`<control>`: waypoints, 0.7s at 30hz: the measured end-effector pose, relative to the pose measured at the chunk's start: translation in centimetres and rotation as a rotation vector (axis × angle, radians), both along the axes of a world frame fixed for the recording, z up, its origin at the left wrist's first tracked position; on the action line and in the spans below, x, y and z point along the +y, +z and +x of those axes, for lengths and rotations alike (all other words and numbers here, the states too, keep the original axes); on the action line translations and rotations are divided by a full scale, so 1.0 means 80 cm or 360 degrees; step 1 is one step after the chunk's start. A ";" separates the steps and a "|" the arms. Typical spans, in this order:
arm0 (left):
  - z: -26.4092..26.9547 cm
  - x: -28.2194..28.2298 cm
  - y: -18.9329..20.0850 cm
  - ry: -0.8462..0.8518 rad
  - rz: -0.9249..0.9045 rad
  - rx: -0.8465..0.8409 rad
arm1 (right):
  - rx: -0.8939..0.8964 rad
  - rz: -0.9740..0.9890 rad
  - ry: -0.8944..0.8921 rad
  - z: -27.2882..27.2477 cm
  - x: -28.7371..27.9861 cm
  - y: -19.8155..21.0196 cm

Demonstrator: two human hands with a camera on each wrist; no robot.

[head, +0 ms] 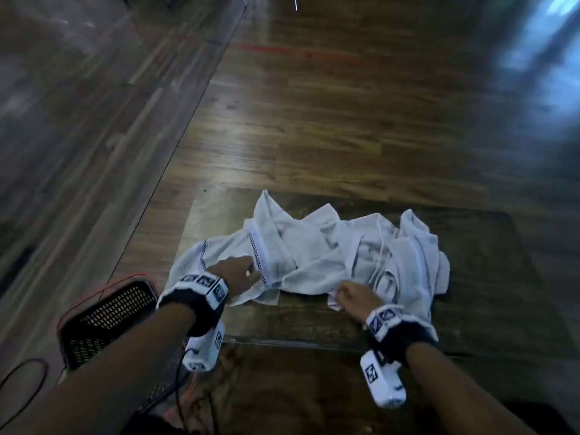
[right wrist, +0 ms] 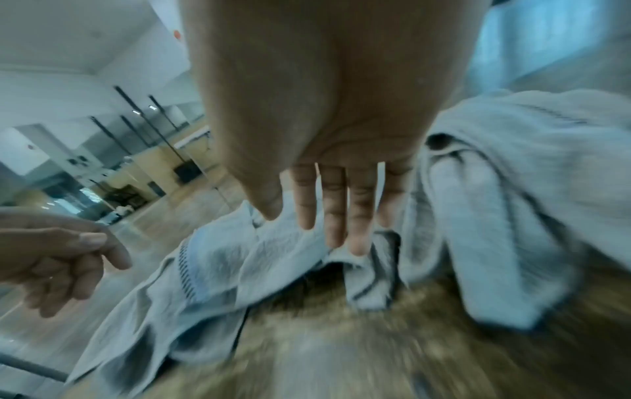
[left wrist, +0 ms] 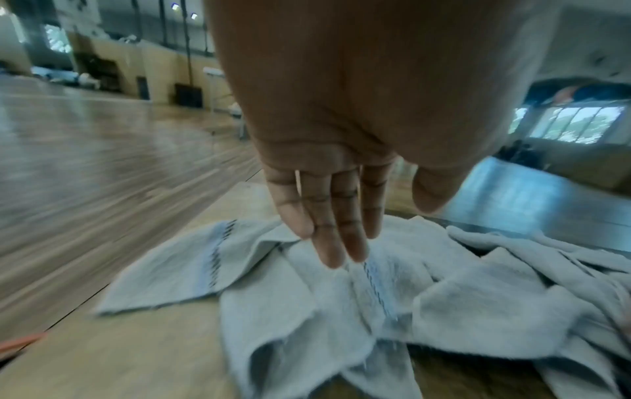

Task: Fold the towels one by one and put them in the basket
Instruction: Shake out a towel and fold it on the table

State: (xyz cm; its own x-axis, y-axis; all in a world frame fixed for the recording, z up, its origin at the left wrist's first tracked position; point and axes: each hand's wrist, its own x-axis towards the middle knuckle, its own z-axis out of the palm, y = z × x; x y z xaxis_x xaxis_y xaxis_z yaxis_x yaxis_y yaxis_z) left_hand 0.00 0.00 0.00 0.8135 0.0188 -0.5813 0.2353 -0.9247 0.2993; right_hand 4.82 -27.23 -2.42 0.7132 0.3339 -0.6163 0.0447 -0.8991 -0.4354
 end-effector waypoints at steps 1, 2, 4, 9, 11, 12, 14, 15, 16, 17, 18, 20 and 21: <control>0.012 -0.002 -0.014 -0.0029 0.0026 -0.0101 | -0.0092 0.0058 -0.0047 0.015 0.008 -0.014; 0.022 -0.004 -0.027 -0.0069 0.0079 -0.0196 | -0.0169 0.0094 -0.0081 0.027 0.012 -0.025; 0.042 -0.010 -0.043 -0.0141 0.0147 -0.0283 | -0.0336 0.0147 -0.0102 0.056 0.020 -0.041; 0.039 -0.017 -0.079 -0.0198 0.0318 -0.0458 | -0.0545 0.0224 -0.0036 0.058 0.016 -0.080; 0.029 -0.018 -0.083 -0.0167 0.0325 -0.0492 | -0.0573 0.0241 -0.0079 0.049 0.008 -0.086; -0.040 -0.021 -0.075 -0.0158 0.0384 -0.0709 | -0.0716 0.0313 0.0008 -0.011 0.001 -0.073; -0.044 -0.015 -0.086 -0.0154 0.0322 -0.0726 | -0.0649 0.0352 -0.0032 -0.013 0.002 -0.081; -0.056 -0.015 -0.086 -0.0131 0.0300 -0.0707 | -0.0621 0.0342 -0.0036 -0.029 0.003 -0.078; -0.083 -0.016 -0.074 -0.0143 0.0312 -0.0683 | -0.0621 0.0342 -0.0003 -0.054 -0.001 -0.070; -0.110 -0.018 -0.062 -0.0133 0.0332 -0.0651 | -0.0578 0.0316 0.0014 -0.084 -0.004 -0.058; -0.131 -0.020 -0.050 -0.0153 0.0346 -0.0649 | -0.0550 0.0332 0.0051 -0.108 -0.007 -0.050; -0.168 -0.023 -0.021 -0.0198 0.0452 -0.0711 | -0.0590 0.0293 0.0159 -0.149 -0.010 -0.023; -0.184 -0.025 -0.006 -0.0221 0.0497 -0.0719 | -0.0610 0.0272 0.0195 -0.168 -0.012 -0.009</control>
State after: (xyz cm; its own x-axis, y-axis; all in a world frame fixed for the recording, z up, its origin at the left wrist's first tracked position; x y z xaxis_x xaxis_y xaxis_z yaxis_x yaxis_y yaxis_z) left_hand -14.75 -2.03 -0.51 0.9872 0.0091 -0.1590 0.0171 -0.9987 0.0489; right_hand -8.60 -28.17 -3.13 0.8284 0.5047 -0.2430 0.3342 -0.7934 -0.5088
